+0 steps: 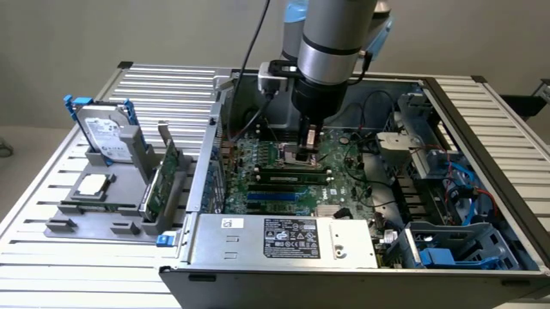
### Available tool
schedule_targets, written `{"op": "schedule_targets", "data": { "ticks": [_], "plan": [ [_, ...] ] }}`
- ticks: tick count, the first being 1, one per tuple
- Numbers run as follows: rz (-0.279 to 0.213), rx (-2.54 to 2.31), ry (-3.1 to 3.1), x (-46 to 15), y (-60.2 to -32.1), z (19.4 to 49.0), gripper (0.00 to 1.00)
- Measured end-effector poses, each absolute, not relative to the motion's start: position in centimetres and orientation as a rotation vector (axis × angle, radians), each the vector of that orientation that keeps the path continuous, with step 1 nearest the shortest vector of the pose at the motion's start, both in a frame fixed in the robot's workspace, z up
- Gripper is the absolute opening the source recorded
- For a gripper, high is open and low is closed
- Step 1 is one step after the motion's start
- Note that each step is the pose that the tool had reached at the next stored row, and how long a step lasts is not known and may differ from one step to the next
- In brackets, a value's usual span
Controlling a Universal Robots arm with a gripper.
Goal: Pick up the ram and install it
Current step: 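Press down the ram until it locks into place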
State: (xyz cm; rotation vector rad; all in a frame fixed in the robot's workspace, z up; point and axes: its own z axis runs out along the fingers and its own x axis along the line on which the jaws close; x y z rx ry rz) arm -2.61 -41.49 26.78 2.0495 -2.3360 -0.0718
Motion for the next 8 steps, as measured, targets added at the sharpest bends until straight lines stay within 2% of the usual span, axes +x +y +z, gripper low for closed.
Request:
{"op": "schedule_targets", "data": {
  "ticks": [8],
  "plan": [
    [-0.048,1.939,-2.429,-2.61,-41.50,26.63,0.11]
  ]
}}
